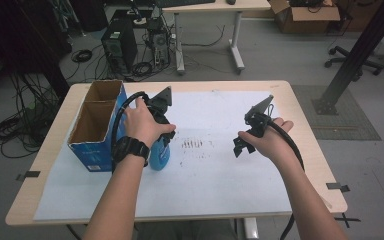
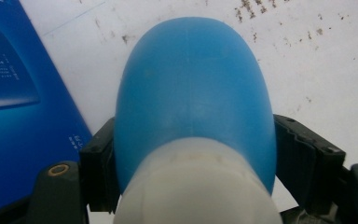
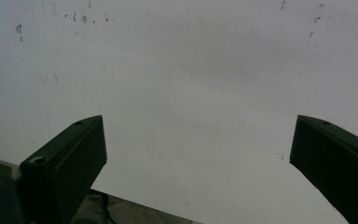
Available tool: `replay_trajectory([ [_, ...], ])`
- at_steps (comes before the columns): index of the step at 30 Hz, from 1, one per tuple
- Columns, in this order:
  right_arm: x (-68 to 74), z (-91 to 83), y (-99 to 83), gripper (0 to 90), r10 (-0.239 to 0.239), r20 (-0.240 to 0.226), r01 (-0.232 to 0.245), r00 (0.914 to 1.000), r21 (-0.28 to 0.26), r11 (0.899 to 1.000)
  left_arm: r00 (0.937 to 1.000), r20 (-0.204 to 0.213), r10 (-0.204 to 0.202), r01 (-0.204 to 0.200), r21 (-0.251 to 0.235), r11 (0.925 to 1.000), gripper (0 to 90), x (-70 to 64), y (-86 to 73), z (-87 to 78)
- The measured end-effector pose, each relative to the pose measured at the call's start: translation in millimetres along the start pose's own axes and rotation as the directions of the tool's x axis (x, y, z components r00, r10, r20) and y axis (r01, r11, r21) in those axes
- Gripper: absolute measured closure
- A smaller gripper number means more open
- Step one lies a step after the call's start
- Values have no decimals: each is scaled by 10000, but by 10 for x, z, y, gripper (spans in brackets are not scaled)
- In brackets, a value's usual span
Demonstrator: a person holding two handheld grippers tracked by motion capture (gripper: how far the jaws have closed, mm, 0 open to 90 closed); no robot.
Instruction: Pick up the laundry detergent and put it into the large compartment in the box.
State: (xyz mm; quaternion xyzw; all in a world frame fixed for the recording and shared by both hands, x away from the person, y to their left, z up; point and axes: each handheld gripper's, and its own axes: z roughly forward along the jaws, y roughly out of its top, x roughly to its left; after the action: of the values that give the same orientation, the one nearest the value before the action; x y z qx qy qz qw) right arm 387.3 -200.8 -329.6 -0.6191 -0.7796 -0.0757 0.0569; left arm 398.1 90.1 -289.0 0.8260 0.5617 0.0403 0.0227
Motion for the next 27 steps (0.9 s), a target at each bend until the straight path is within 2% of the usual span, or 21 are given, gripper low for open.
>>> replay_trajectory([
  [14,7,14,9,38,-53,14,53,10000,17,10000,9999,20,-143,143,-2,9999,365,42,12,-13],
  [27,-1,14,14,38,-24,6,24,10000,25,10000,9999,-1,-171,171,167,9997,371,49,34,-17],
])
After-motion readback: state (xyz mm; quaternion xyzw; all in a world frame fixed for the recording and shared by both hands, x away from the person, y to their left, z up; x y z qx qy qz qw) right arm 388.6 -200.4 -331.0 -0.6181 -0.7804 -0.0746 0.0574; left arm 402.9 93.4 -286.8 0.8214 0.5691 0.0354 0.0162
